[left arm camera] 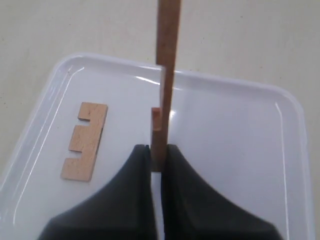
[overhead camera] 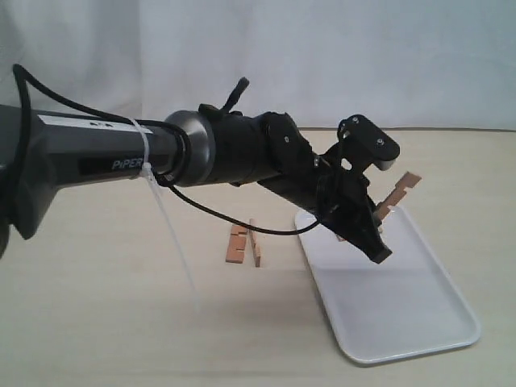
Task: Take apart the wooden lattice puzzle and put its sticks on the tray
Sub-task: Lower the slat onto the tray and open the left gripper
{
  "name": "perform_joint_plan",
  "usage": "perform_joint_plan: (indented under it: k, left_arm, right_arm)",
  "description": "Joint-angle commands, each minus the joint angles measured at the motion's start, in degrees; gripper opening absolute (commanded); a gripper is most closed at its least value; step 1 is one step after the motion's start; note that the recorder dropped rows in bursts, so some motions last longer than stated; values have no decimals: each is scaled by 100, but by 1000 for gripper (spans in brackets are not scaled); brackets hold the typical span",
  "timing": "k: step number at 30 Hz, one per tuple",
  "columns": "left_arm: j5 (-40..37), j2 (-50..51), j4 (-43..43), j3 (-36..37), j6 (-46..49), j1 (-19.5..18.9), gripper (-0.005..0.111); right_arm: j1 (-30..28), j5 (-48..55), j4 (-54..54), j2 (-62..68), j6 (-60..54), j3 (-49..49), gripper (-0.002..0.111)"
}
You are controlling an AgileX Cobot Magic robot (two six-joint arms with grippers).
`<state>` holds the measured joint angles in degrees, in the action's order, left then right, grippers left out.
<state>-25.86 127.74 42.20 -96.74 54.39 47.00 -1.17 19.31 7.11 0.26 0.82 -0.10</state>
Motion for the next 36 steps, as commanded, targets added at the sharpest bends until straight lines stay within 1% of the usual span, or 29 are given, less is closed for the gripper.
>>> perform_joint_plan:
  k: [1,8,14,17,24,33,36]
  left_arm:
    - [165,91,-117,-2,-61,14,0]
    - [296,91,-117,-2,-50,14,0]
    - [152,205,-411,-2,-50,14,0]
    - [147,262,-423,-25,-50,14,0]
    - [73,700,-400,-448,-248,25,0]
    - [205,1049,-400,-459,-237,35,0]
    - [202,1107,-414,-459,-237,33,2]
  right_arm:
    - [-1,11,-35,-26,9,10,5]
    - [-1,11,-35,-26,9,10,5]
    - [-1,11,-35,-26,9,10,5]
    - [-1,11,-35,-26,9,10,5]
    - [-1,11,-35,-26,9,10,5]
    - [-1,11,-35,-26,9,10,5]
    - [-1,11,-35,-26,9,10,5]
